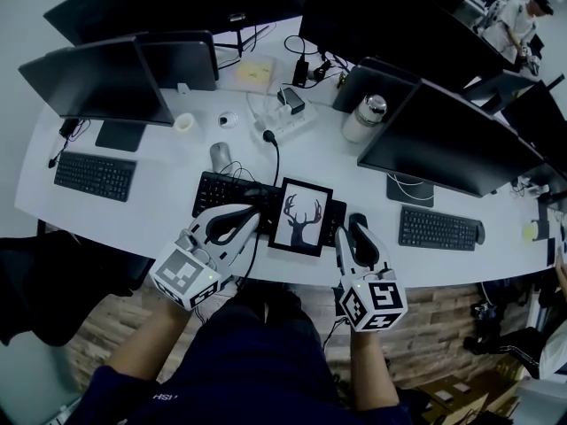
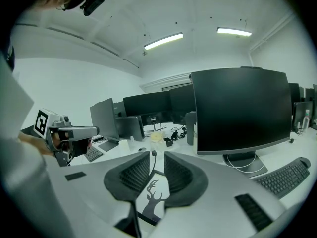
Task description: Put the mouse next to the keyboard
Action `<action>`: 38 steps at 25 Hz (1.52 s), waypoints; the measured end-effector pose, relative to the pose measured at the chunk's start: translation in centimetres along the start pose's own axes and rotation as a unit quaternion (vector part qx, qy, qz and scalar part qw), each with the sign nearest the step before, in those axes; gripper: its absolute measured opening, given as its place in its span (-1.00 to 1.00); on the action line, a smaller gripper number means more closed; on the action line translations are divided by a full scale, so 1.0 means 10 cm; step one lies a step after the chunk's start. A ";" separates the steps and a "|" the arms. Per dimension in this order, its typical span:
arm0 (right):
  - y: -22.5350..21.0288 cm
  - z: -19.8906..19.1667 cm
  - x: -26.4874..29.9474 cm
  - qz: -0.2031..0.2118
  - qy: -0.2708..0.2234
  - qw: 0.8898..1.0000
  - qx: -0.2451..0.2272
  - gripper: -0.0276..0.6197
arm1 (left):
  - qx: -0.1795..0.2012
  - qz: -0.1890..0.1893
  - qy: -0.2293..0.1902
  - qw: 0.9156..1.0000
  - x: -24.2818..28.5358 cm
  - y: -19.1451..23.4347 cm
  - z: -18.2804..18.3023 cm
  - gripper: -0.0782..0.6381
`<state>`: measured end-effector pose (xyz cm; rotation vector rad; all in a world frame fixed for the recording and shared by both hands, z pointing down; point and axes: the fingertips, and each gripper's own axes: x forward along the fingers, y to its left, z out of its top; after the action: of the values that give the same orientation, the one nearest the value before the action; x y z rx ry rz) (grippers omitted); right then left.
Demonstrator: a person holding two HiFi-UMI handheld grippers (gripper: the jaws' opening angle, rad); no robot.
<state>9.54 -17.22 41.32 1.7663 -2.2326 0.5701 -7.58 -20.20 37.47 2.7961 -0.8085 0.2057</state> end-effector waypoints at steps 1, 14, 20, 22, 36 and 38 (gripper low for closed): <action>0.01 0.01 -0.01 0.001 -0.001 1.000 0.000 -0.63 | 0.000 0.001 0.000 1.000 -0.01 0.00 0.00 -0.69; 0.10 0.09 -0.06 0.005 -0.016 1.000 -0.006 -0.83 | 0.006 0.008 -0.009 1.000 -0.11 0.01 0.09 -0.69; 0.14 0.13 -0.06 0.007 -0.021 1.000 -0.009 -0.90 | 0.007 0.011 -0.013 1.000 -0.15 0.02 0.13 -0.69; 0.15 0.14 -0.06 0.009 -0.021 1.000 -0.009 -0.90 | 0.007 0.012 -0.013 1.000 -0.16 0.02 0.13 -0.69; 0.17 0.13 -0.08 0.028 -0.025 0.999 0.015 -0.91 | 0.008 0.013 -0.013 1.000 -0.17 0.01 0.13 -0.69; 0.17 0.13 -0.08 0.030 -0.023 0.999 0.017 -0.91 | 0.008 0.013 -0.013 1.000 -0.17 0.00 0.14 -0.69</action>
<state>8.18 -16.78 39.60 1.7505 -2.3278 0.5879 -8.94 -19.65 35.76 2.8108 -0.8525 0.1816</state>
